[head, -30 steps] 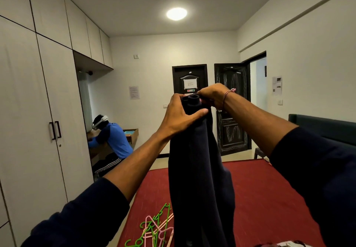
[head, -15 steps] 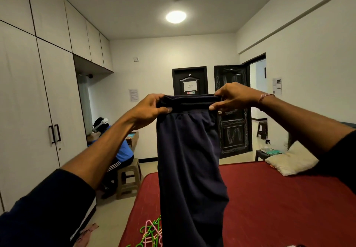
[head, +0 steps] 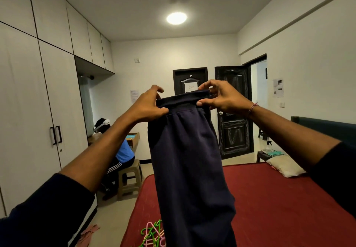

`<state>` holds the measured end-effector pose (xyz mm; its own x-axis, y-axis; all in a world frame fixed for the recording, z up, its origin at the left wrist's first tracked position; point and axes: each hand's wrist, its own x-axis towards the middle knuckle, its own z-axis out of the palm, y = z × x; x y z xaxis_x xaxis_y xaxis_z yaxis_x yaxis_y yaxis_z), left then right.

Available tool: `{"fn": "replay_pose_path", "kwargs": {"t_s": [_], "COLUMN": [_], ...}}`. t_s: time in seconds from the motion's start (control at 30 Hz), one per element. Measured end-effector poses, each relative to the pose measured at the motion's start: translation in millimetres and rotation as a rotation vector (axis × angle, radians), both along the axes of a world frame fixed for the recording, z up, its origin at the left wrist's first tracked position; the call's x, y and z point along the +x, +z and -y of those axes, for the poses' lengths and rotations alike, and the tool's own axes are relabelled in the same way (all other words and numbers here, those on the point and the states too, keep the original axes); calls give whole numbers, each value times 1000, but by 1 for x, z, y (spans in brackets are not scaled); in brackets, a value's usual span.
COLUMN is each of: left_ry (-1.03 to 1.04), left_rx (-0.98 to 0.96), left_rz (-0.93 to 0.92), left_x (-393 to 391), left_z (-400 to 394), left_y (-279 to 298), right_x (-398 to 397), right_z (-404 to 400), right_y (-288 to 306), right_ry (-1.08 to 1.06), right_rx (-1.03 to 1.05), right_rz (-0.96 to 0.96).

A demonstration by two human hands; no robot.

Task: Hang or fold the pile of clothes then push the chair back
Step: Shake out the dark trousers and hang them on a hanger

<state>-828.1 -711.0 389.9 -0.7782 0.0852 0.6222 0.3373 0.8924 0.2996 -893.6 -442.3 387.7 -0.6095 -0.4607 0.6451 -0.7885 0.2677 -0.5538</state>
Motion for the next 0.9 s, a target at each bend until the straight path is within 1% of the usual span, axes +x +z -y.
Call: {"fn": "replay_pose_path", "kwargs": {"t_s": [0.07, 0.13, 0.17, 0.27, 0.43, 0.5, 0.6, 0.67, 0.73, 0.83, 0.9], "left_ry": [48, 22, -17, -149, -230, -242, -209, -154, -100, -52, -32], "left_rx": [-150, -218, -220, -181, -40, -45, -125, -206, -263, -324, -361], "left_rz": [-119, -177, -171, -74, -109, -105, -151, -200, -234, -276, -298], "left_x": [3, 3, 1, -7, -25, -28, -27, -27, -27, -26, -22], "left_z": [-13, -28, -33, -41, -34, -35, -37, -37, -35, -30, -27], "left_y": [1, 1, 1, 1, -7, -7, -3, -1, 3, 14, 25], "right_x": [0, 1, 3, 10, 9, 12, 18, 15, 7, -2, -1], "right_z": [11, 20, 24, 31, 28, 27, 25, 19, 8, -9, -15], "right_y": [2, 4, 5, 6, 2, -3, -12, -27, -54, -108, -141], "right_ry": [-33, -34, -31, -5, 69, 74, 55, 20, -40, -151, -151], "right_rx": [1, 12, 24, 33, -3, -7, -35, -59, -29, 164, 258], "right_rz": [-28, -35, -56, -96, -16, 7, 51, 190, 428, 794, 982]}}
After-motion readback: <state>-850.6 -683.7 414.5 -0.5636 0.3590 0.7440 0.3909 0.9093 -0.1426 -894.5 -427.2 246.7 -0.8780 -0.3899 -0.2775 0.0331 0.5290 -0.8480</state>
